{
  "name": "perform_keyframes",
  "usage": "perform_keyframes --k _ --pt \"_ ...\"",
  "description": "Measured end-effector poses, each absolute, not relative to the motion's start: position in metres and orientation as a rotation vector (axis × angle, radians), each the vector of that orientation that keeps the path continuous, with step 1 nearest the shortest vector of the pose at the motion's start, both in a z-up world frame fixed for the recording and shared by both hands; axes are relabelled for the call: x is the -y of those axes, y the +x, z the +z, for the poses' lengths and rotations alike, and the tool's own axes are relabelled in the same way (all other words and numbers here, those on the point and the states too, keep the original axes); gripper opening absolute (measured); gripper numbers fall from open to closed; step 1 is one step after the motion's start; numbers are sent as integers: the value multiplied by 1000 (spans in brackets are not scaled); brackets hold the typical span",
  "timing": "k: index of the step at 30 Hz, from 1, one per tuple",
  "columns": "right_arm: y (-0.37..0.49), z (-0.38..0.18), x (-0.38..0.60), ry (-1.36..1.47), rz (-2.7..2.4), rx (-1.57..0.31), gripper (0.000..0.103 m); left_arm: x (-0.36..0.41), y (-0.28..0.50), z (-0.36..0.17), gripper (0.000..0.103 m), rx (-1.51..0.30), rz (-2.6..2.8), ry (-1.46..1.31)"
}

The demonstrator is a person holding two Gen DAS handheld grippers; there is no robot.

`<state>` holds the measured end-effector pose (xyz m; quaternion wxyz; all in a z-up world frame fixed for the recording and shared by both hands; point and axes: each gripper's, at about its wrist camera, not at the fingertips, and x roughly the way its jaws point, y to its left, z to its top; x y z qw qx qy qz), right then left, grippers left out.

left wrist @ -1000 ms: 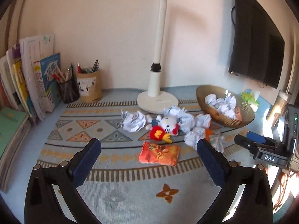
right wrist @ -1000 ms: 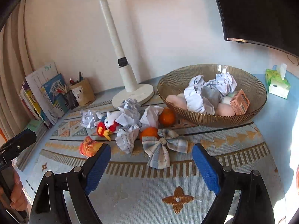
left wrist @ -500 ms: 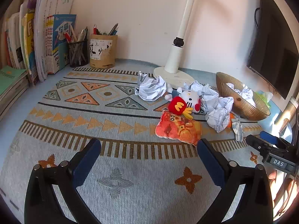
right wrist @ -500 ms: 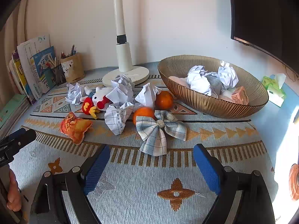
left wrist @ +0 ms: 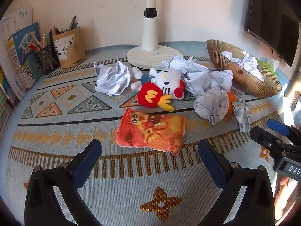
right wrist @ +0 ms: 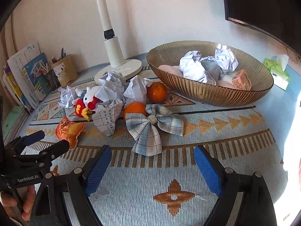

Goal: Organize objects
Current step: 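Move both open grippers back toward the red snack bag and plaid bow, then grasp the red snack bag with the left gripper while the right grasps the plaid bow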

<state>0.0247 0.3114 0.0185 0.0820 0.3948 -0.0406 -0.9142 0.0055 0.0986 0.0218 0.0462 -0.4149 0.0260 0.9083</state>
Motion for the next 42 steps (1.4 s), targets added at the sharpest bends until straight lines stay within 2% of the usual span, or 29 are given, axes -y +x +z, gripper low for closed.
perform_keyframes --k 3,6,8,11,16,19,24,31,34,36,37,38,40,42 --pt "10 14 -308 1252 -2711 116 79 -113 -7 15 102 -193 2771 -1322" --pt "-1 9 -292 1295 -2717 9 66 -111 -13 9 102 -228 2774 -1385" --pt "-3 5 -285 1330 -2718 -51 49 -99 -9 6 102 -180 2774 -1411" --pt "-1 6 -301 1325 -2751 63 37 -71 0 7 103 -120 2802 -1456" --pt "6 10 -349 1287 -2788 426 36 -11 24 13 101 82 2901 -1485" --pt "5 8 -361 1276 -2713 561 37 8 31 20 101 199 2910 -1444" --pt "6 13 -351 1259 -2676 484 37 -14 17 27 101 261 2803 -1365" --pt "4 6 -365 1270 -2626 604 37 -69 -22 20 101 136 2719 -1397" --pt "10 8 -362 1279 -2590 551 43 -76 -36 17 101 121 2732 -1408" --pt "18 10 -360 1282 -2595 520 47 -76 -41 15 92 133 2735 -1403" --pt "21 11 -360 1288 -2605 517 53 -76 -40 17 84 126 2744 -1385" --pt "21 12 -360 1292 -2610 522 57 -77 -38 17 81 115 2749 -1371" --pt "17 14 -359 1299 -2610 540 58 -81 -36 17 63 72 2761 -1356" --pt "7 15 -352 1298 -2608 541 58 -87 -33 18 52 24 2771 -1335"
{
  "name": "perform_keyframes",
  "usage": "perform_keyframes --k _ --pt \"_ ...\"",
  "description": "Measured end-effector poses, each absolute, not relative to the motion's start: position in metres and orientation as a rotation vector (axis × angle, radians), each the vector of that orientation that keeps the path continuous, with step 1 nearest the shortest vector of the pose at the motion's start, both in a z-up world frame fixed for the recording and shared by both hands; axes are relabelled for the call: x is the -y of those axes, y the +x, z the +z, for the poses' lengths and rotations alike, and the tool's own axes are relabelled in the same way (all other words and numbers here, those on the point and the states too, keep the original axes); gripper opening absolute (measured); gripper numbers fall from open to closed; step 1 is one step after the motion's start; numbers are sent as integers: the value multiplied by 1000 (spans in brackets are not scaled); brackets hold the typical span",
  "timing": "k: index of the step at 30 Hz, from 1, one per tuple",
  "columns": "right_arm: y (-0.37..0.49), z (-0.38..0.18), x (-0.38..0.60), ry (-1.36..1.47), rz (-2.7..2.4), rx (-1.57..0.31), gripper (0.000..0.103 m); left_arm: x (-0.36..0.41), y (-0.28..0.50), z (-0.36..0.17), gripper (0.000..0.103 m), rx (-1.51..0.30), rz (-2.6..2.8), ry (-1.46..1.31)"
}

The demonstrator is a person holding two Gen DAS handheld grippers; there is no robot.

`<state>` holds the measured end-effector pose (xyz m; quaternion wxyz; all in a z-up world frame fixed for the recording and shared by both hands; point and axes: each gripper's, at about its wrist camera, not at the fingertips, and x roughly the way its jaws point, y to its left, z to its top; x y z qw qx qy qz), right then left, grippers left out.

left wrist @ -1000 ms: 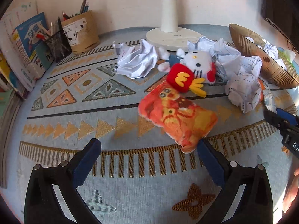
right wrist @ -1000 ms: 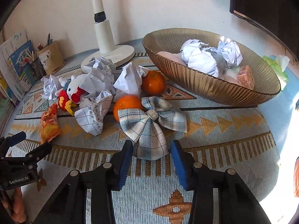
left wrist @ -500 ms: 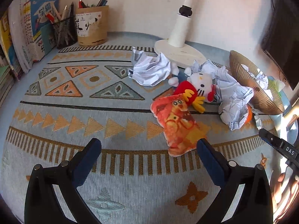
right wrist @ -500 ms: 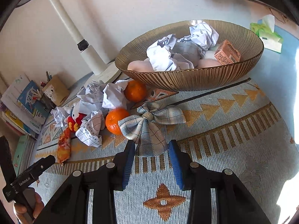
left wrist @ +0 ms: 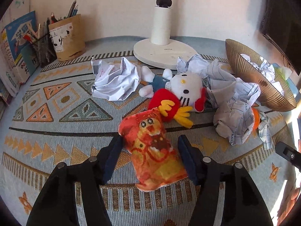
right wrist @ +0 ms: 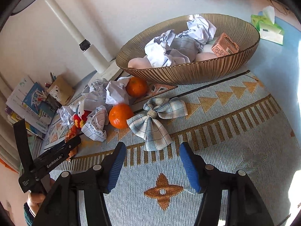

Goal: Organize objects
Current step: 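Grasp the red snack bag with the left gripper while the right grasps the plaid bow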

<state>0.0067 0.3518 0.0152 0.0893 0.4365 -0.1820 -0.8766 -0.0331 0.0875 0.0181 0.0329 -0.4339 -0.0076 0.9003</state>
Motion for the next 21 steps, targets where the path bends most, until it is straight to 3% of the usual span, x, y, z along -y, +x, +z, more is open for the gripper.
perform_keyframes --k 4,7,11,13,16,21 --pt "-18 11 -332 1344 -2714 433 58 -87 -29 21 42 30 2781 -1300" --pt "-24 10 -321 1336 -2778 339 57 -81 -30 21 42 80 2766 -1299" --pt "-21 10 -314 1346 -2792 193 33 -80 -29 21 42 74 2769 -1296" --pt "-16 10 -315 1338 -2779 142 27 -82 -27 21 42 64 2774 -1295" --pt "5 17 -320 1247 -2740 115 27 -82 -26 21 42 39 2784 -1294" --pt "58 35 -309 1044 -2736 -182 27 -86 -23 23 39 -10 2807 -1280"
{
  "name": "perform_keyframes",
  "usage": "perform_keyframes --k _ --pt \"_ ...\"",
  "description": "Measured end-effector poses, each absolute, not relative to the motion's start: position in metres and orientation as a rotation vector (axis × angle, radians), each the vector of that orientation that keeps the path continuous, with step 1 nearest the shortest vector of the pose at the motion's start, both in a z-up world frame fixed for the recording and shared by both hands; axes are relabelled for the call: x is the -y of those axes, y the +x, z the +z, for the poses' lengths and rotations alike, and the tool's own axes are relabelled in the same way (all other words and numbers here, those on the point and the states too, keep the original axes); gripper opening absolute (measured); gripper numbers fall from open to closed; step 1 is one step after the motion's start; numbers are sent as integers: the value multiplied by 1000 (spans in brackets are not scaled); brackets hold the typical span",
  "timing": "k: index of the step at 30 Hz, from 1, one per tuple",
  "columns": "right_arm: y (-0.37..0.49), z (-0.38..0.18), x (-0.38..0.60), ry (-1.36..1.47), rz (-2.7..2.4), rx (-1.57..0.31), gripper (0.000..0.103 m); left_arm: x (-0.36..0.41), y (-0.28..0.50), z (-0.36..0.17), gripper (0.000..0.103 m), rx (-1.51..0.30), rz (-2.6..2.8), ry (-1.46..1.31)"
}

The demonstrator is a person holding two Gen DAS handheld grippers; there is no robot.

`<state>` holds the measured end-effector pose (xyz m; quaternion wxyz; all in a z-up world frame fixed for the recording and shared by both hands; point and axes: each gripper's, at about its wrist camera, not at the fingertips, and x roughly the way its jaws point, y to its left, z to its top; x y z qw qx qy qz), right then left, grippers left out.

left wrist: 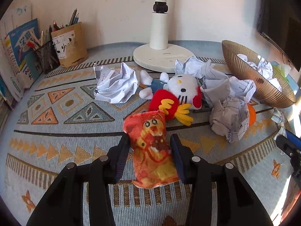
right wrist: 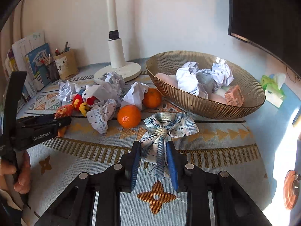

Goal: Organize objects
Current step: 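Grasp the red snack bag with the left gripper while the right grasps the plaid bow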

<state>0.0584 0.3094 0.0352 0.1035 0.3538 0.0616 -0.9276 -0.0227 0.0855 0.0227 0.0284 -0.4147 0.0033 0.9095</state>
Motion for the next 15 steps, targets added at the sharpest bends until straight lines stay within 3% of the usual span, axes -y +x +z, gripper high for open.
perform_keyframes --k 3,10,12,13,14,15 --pt "77 35 -308 1033 -2651 -248 27 -85 -15 24 32 10 2753 -1283" --pt "85 16 -309 1105 -2613 -235 28 -79 23 24 32 85 2623 -1300" --pt "83 14 -311 1139 -2628 -198 37 -83 27 24 36 40 2638 -1285" --pt "83 14 -313 1153 -2626 -169 46 -85 27 24 46 26 2648 -1288" --pt "84 14 -316 1160 -2626 -132 59 -87 27 23 49 7 2657 -1298" --pt "86 16 -320 1153 -2631 -94 64 -90 27 23 60 -13 2663 -1302"
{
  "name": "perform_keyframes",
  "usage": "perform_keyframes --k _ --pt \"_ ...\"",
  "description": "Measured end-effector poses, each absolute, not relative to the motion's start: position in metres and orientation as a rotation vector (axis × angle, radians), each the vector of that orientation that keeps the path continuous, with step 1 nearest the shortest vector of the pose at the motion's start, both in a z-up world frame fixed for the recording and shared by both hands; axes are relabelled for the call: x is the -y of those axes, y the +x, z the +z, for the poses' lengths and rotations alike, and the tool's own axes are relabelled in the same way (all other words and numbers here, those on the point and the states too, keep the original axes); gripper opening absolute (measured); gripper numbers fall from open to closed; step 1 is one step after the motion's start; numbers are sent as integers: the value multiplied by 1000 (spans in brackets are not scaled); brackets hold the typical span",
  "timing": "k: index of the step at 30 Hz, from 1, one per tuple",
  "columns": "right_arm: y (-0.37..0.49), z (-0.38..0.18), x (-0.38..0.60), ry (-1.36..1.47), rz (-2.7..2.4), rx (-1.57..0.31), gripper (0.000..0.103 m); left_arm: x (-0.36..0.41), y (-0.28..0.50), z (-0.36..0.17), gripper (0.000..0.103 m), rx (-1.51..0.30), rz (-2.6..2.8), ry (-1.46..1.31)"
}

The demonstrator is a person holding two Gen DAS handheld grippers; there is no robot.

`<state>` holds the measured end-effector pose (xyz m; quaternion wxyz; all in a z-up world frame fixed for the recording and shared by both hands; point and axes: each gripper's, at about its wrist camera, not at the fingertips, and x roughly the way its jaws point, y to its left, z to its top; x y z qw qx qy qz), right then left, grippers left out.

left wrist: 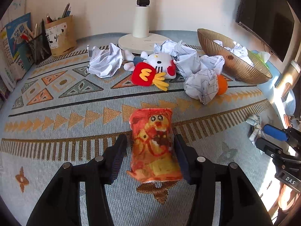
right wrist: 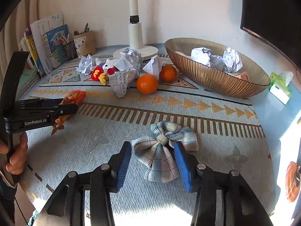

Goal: Organize objects
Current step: 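Grasp the red snack bag with the left gripper while the right grasps the plaid bow, then carry the snack bag and plaid bow over the woven bowl and release both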

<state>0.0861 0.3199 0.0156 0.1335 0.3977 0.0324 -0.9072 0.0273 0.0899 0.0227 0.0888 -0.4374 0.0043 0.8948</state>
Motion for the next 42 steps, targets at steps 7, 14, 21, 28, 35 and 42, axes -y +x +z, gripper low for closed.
perform_keyframes --k 7,14,21,28,35,42 --pt "80 7 -328 1231 -2620 137 74 -113 32 23 75 -241 2690 -1282" --pt "81 3 -299 1227 -2728 -77 27 -106 32 26 36 -191 2697 -1264" --pt "92 21 -312 1116 -2721 -36 25 -107 41 33 30 -160 2683 -1187" --pt "103 101 -353 848 -2863 9 25 -135 43 83 30 -79 2624 -1024" --pt "76 167 -405 634 -2984 120 25 -192 -1 147 30 -85 2572 -865" --pt "-15 148 -440 842 -2956 334 25 -247 -85 150 30 -75 2534 -845"
